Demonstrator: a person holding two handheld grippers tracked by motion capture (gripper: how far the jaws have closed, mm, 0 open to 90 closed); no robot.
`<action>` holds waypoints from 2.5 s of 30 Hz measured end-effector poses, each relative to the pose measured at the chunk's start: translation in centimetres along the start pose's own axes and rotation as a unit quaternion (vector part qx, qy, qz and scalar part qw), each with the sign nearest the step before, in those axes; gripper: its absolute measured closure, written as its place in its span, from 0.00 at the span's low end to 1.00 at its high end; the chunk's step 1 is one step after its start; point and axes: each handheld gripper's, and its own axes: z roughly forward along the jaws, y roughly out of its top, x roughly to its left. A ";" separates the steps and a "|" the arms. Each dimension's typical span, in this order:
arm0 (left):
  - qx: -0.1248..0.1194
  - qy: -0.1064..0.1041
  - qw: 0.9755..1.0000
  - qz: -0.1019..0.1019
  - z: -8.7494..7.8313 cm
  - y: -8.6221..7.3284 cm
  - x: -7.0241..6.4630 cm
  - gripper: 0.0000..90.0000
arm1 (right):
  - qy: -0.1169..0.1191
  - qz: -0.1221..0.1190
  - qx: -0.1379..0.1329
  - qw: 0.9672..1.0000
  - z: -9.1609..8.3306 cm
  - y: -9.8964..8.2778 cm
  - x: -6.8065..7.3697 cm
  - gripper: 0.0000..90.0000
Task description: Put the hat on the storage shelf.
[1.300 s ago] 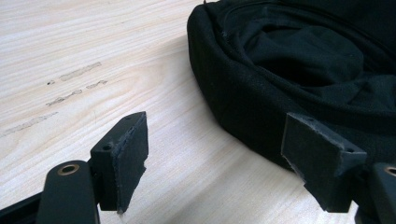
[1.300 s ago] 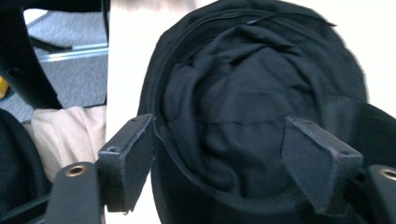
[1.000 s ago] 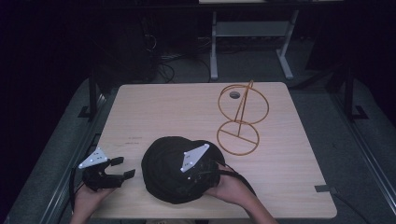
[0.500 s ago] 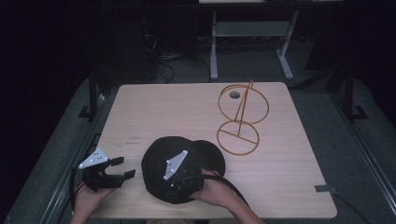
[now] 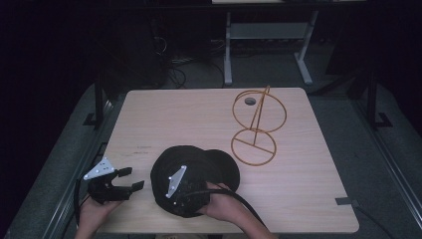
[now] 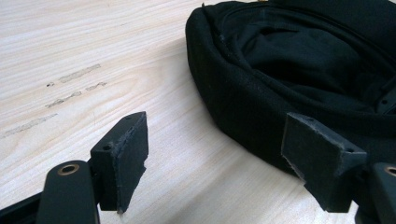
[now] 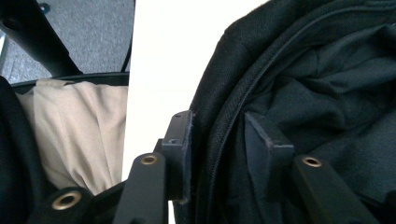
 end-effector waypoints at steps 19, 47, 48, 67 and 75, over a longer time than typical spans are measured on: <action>-0.006 -0.006 1.000 0.001 0.0 0.1 -0.2 0.25 | -0.004 0.011 -0.002 1.000 -2.0 0.1 -0.3 0.91; -0.097 -0.087 0.989 0.073 -0.6 4.8 -3.1 0.23 | 0.007 0.045 -0.151 0.987 -11.7 0.4 -3.9 0.91; -0.097 -0.087 0.989 0.073 -0.6 4.8 -3.1 0.23 | 0.009 0.043 -0.154 0.987 -11.9 0.5 -3.9 0.91; -0.147 -0.126 0.976 0.102 1.7 8.1 -3.4 0.47 | 0.043 0.031 -0.189 0.980 -14.4 1.1 -3.7 0.91; -0.159 -0.143 0.971 0.104 1.4 9.0 -3.2 0.82 | 0.046 0.035 -0.197 0.979 -14.9 0.9 -3.7 0.91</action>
